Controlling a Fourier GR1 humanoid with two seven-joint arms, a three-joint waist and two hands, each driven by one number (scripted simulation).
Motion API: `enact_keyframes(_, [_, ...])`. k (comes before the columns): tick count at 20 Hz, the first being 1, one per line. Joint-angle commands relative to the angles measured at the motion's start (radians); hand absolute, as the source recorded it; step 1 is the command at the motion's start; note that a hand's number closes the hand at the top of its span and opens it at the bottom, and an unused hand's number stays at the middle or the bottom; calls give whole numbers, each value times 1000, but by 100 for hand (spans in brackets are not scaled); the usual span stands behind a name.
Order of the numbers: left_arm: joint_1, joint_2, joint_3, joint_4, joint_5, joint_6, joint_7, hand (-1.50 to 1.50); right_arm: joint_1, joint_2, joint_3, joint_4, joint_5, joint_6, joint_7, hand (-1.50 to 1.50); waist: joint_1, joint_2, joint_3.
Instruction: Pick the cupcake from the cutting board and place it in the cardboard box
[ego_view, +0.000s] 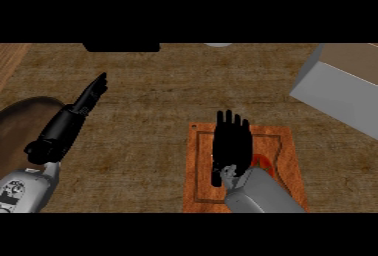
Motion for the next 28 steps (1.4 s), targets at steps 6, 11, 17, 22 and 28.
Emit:
enact_keyframes(6, [-24, -19, 47, 41, -27, -54, -2, 0, 81, 17, -64, 7, 48, 48, 36, -150, -1, 2, 0])
enact_keyframes(11, [-52, -43, 87, 73, -42, -84, 2, 0, 29, 33, -9, 120, 166, -24, -108, 150, 2, 3, 0])
enact_keyframes(17, [14, -61, 86, -36, -70, -83, 20, 0, 24, -27, -15, 80, 195, -40, -300, 150, 6, 2, 1])
enact_keyframes(22, [12, -76, 71, 10, -65, -78, -19, 0, 22, -147, 58, -18, -19, -12, -805, 150, 25, 13, 4])
enact_keyframes(28, [19, -68, 89, 5, -74, -80, -2, 0, 1, -298, -29, -101, -60, -120, -1115, 150, 5, 3, 1])
